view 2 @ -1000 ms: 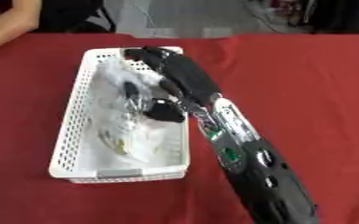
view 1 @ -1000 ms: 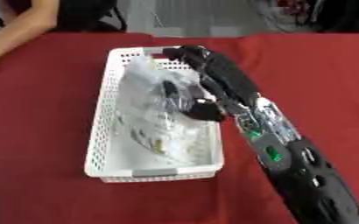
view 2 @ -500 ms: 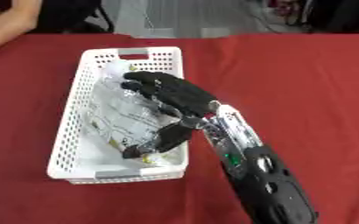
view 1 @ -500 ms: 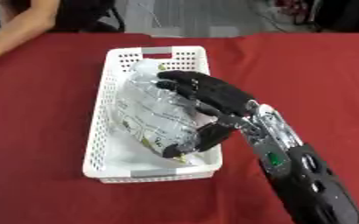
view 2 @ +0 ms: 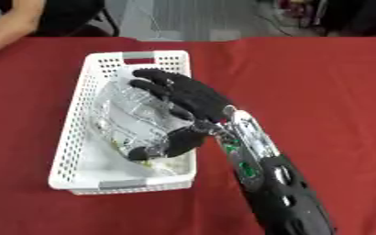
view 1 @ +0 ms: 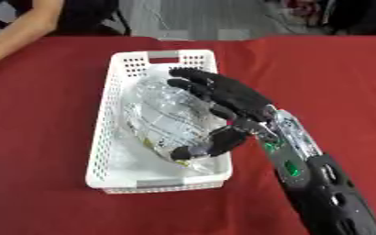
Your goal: Pick up objects on the table and place them in the box.
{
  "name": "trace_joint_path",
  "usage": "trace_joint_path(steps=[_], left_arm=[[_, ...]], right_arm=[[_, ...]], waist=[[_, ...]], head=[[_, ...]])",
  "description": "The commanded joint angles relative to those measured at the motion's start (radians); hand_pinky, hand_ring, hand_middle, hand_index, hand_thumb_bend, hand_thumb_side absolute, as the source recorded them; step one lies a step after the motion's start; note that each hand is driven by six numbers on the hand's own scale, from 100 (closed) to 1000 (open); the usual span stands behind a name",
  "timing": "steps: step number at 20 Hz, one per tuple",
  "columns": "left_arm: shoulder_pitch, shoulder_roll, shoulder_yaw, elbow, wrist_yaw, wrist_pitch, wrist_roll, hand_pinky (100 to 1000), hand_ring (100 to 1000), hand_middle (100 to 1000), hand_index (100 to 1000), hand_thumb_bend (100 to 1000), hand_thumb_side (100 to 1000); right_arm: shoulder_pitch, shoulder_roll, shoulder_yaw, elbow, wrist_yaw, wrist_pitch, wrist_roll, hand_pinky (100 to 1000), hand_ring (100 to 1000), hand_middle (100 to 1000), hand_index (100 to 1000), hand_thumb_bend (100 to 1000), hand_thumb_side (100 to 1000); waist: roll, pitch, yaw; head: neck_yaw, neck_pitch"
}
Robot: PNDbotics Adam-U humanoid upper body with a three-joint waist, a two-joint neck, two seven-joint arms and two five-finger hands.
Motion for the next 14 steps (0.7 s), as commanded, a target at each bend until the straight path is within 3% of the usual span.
trace_joint_path(steps=[1,4,6,8,13,14], left_arm=[[-0.008,0.012,0.004,-0.015,-0.004,0.0,0.001,605,601,729,796,100,1000],[-0.007,0.012,0.006,-0.015,-0.006,0.001,0.003,605,601,729,796,100,1000],[-0.006,0.012,0.008,-0.015,-0.006,0.002,0.005,605,601,729,796,100,1000],[-0.006,0.012,0.008,-0.015,-0.007,0.002,0.005,605,601,729,795,100,1000],[-0.005,0.012,0.009,-0.015,-0.008,0.004,0.006,605,601,729,795,100,1000],[-0.005,0.012,0.01,-0.015,-0.008,0.004,0.007,605,601,729,795,100,1000]], right_arm=[[0.0,-0.026,-0.057,-0.132,-0.066,0.042,-0.107,809,977,984,1000,562,975],[0.014,-0.042,-0.115,-0.245,-0.143,0.124,-0.327,786,954,959,1000,454,1000],[0.028,-0.055,-0.147,-0.313,-0.188,0.178,-0.504,792,954,959,1000,424,1000],[0.04,-0.067,-0.164,-0.349,-0.199,0.22,-0.618,792,953,959,1000,410,1000],[0.081,-0.086,-0.194,-0.369,-0.2,0.284,-0.727,770,950,959,1000,374,993],[0.092,-0.091,-0.199,-0.368,-0.195,0.293,-0.734,768,950,958,1000,407,1000]], waist=[[0.002,-0.013,-0.004],[0.003,-0.014,-0.01],[0.003,-0.014,-0.015],[0.003,-0.014,-0.019],[0.004,-0.014,-0.025],[0.004,-0.013,-0.026]], head=[[0.011,-0.009],[0.018,-0.011],[0.021,-0.011],[0.022,-0.012],[0.027,-0.013],[0.028,-0.013]])
